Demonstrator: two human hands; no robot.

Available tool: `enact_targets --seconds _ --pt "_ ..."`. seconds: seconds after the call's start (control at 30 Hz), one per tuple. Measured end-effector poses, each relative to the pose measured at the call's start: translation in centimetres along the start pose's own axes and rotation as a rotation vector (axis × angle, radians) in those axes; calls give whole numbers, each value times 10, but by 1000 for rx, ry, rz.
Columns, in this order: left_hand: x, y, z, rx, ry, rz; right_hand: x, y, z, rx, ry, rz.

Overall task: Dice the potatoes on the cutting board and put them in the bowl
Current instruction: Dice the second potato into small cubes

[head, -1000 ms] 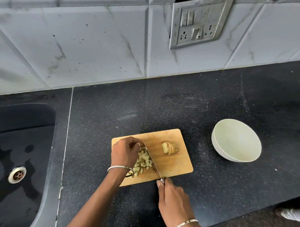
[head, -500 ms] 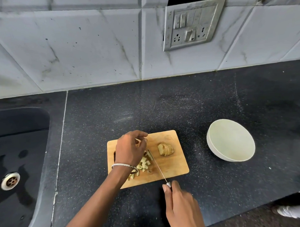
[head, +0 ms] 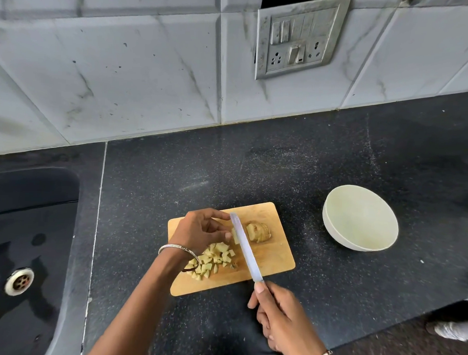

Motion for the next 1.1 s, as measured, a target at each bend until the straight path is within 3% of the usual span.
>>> enact_targets --seconds 0.13,0.37,0.57,0.83,1.1 --pt "-12 2 -7 9 271 119 -7 -1 -4 -10 46 31" --pt "-6 4 2 63 759 199 -17 -1 3 -74 -125 109" --pt "21 8 2 102 962 236 -32 -3 3 -214 -301 223" --pt "11 4 -3 37 962 335 -41 -9 8 -220 -388 262" --pt "41 8 19 223 858 237 -52 -8 7 -241 -367 339"
Point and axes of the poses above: each hand's wrist, its own y-axis towards the middle knuckle, its own x-axis out of the palm, z = x × y, the point moved 6 cm from there along y, towards the middle knuckle, and after that the axes turned 10 degrees about y, right-handed, at the moved point
